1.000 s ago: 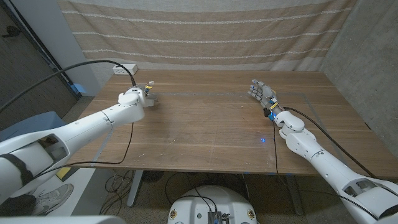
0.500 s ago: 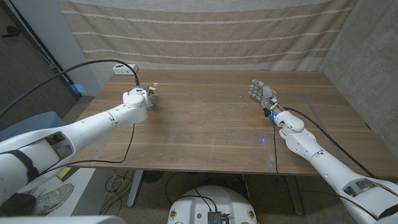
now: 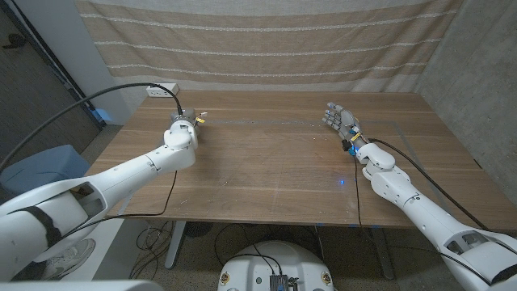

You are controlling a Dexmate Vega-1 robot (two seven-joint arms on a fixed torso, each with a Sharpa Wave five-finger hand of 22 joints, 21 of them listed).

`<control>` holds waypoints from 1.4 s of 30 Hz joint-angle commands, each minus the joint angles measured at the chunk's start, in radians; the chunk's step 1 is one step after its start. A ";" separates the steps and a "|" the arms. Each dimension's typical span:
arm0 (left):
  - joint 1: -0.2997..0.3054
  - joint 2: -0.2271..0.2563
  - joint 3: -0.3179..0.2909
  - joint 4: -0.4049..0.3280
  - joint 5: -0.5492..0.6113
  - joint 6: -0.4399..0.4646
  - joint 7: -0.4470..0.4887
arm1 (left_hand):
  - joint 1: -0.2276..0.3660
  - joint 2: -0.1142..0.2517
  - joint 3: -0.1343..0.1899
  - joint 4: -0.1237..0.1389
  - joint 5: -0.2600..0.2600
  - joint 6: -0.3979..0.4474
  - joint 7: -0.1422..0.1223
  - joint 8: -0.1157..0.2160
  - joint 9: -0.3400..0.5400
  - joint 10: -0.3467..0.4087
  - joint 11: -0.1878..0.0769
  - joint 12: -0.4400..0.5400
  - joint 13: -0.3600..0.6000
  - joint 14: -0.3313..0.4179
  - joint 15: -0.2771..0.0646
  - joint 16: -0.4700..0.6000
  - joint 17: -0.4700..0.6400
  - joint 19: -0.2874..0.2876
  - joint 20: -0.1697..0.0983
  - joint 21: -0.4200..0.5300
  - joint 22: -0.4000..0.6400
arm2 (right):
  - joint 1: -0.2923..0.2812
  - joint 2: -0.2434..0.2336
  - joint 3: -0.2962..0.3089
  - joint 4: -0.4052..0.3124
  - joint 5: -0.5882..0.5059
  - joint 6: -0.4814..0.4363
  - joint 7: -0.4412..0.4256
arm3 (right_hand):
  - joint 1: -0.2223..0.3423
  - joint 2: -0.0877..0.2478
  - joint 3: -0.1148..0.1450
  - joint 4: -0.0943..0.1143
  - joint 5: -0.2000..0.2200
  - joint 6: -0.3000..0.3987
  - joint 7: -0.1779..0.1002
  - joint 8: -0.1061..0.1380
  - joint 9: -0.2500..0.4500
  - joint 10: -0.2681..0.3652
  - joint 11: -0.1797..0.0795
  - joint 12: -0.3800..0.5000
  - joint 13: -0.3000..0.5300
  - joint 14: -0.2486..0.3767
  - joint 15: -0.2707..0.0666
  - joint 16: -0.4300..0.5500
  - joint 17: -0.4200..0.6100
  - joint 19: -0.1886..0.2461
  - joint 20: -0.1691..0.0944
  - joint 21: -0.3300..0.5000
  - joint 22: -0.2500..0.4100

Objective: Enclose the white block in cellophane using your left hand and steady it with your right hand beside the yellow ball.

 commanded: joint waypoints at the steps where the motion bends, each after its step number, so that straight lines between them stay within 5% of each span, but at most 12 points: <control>1: 0.115 -0.007 -0.151 -0.028 -0.091 -0.162 0.257 | 0.262 0.233 -0.002 0.004 0.010 0.101 0.088 0.008 0.014 0.024 -0.001 0.029 0.092 0.258 -0.208 0.008 0.161 0.015 -0.024 0.021 0.000 | 0.005 0.000 -0.003 0.000 -0.003 -0.009 -0.005 | -0.007 0.001 0.004 0.007 0.005 0.007 0.001 -0.002 0.001 0.007 -0.004 -0.006 0.002 0.004 0.008 0.003 0.001 0.007 0.006 0.007 0.005; 9: 0.156 0.031 -0.190 -0.131 -0.095 -0.278 0.304 | 0.266 0.231 -0.003 0.010 0.019 0.101 0.079 0.009 0.029 0.023 -0.001 0.036 0.098 0.260 -0.209 0.002 0.173 0.006 -0.024 0.040 -0.003 | 0.005 0.000 -0.003 -0.004 -0.006 -0.009 -0.009 | -0.008 0.003 0.005 0.007 0.005 0.009 0.002 -0.002 0.001 0.010 -0.003 -0.006 0.002 0.005 0.008 0.003 0.001 0.008 0.006 0.007 0.005; 21: 0.158 0.075 -0.169 -0.248 -0.009 -0.388 0.218 | 0.268 0.231 -0.005 0.013 0.026 0.097 0.082 0.004 0.040 0.018 0.001 0.035 0.097 0.262 -0.208 -0.004 0.188 -0.009 -0.025 0.062 -0.005 | -0.022 -0.011 0.005 -0.037 -0.003 -0.013 -0.028 | -0.004 0.004 0.009 0.004 0.006 0.017 0.004 0.000 0.001 0.016 -0.001 -0.006 0.002 0.007 0.011 0.002 -0.001 0.008 0.007 0.007 0.005; 42: 0.178 0.087 -0.191 -0.321 0.116 -0.687 0.159 | 0.269 0.229 -0.007 0.014 0.036 0.109 0.079 -0.003 0.051 0.020 -0.003 0.038 0.095 0.267 -0.208 -0.014 0.211 -0.026 -0.029 0.103 -0.011 | -0.071 -0.025 0.016 -0.091 -0.007 0.002 -0.063 | -0.004 0.005 0.013 0.003 0.006 0.029 0.009 0.002 0.001 0.030 0.003 -0.004 0.002 0.009 0.011 0.002 -0.002 0.008 0.007 0.007 0.005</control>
